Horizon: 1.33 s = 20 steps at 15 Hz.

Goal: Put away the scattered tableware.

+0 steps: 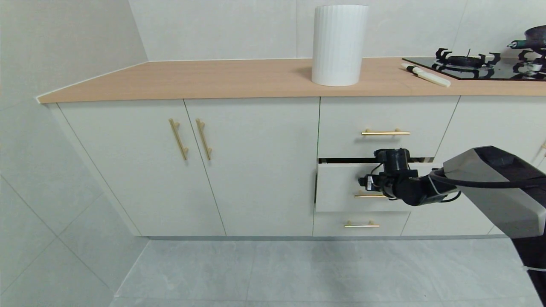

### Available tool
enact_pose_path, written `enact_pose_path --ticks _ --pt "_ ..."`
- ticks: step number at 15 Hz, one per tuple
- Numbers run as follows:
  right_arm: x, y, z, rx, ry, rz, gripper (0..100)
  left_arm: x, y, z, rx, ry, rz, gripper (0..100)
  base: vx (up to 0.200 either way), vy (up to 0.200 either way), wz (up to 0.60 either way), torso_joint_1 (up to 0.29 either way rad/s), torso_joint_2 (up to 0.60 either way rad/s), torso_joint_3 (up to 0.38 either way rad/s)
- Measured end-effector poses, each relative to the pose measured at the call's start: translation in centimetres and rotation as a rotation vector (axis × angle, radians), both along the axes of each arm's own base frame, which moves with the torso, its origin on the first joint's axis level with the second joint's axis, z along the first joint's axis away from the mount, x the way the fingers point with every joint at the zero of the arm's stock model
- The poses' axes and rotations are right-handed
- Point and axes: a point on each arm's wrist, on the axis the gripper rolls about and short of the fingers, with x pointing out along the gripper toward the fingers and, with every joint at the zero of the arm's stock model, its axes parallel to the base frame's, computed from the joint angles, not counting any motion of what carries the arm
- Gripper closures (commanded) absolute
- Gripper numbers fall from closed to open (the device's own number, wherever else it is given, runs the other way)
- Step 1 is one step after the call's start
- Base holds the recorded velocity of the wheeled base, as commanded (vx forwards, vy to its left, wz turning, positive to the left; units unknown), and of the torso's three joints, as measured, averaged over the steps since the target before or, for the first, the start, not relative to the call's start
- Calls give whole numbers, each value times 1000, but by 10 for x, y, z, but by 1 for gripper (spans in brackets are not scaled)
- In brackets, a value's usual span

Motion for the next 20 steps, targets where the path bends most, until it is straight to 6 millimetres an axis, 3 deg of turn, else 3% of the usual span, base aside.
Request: enact_pose_path --ticks 14,17,20 --pt "35 1 -16 -6 -174 -117 0 0 0 0 0 0 0 0 0 0 0 0 0 0" --pt "34 0 -17 -6 -178 -130 0 0 0 0 0 0 0 0 0 0 0 0 0 0" --pt "20 -4 -13 -13 -136 -125 0 0 0 0 0 0 0 0 0 0 0 0 0 0"
